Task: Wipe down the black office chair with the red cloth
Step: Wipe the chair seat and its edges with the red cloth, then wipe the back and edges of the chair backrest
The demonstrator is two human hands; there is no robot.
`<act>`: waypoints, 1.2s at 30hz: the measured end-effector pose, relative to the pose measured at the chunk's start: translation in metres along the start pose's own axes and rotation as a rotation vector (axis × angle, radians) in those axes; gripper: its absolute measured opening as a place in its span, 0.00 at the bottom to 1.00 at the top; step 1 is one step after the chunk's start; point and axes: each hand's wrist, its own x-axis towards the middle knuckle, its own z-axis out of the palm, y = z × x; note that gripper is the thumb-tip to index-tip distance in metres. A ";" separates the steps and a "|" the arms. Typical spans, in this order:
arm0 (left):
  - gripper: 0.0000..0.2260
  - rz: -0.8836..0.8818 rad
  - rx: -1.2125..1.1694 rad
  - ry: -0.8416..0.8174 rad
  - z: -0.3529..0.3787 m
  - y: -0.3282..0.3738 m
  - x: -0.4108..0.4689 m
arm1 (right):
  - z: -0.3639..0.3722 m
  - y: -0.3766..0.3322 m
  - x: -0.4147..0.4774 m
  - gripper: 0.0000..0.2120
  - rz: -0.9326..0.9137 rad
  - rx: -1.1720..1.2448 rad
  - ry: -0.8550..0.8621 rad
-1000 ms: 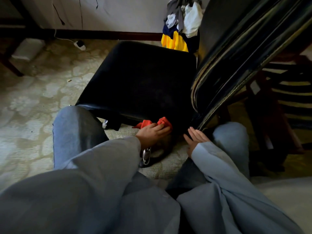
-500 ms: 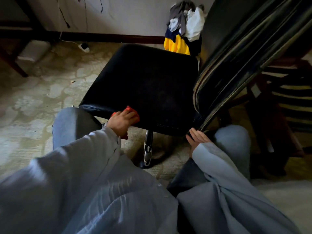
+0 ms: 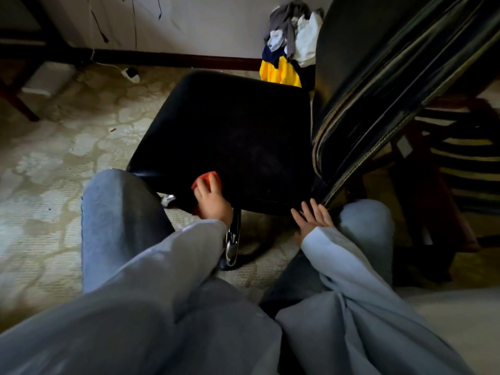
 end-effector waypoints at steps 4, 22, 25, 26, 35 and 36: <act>0.37 0.178 0.037 -0.139 0.020 0.016 -0.024 | -0.013 -0.005 0.000 0.29 0.076 0.111 -0.137; 0.27 0.132 0.067 -0.060 -0.005 0.013 -0.005 | -0.029 -0.013 0.004 0.30 0.121 0.262 -0.128; 0.28 0.184 0.032 -0.135 0.011 0.025 -0.016 | -0.032 -0.015 0.004 0.30 0.124 0.275 -0.119; 0.28 0.227 0.009 -0.152 0.017 0.029 -0.018 | -0.033 -0.015 0.004 0.30 0.125 0.276 -0.119; 0.16 0.271 -0.539 -0.364 0.009 0.089 -0.011 | -0.040 -0.009 0.004 0.30 0.223 0.364 -0.053; 0.16 0.215 -0.610 -0.343 0.005 0.099 -0.009 | -0.043 -0.006 0.005 0.30 0.240 0.385 -0.018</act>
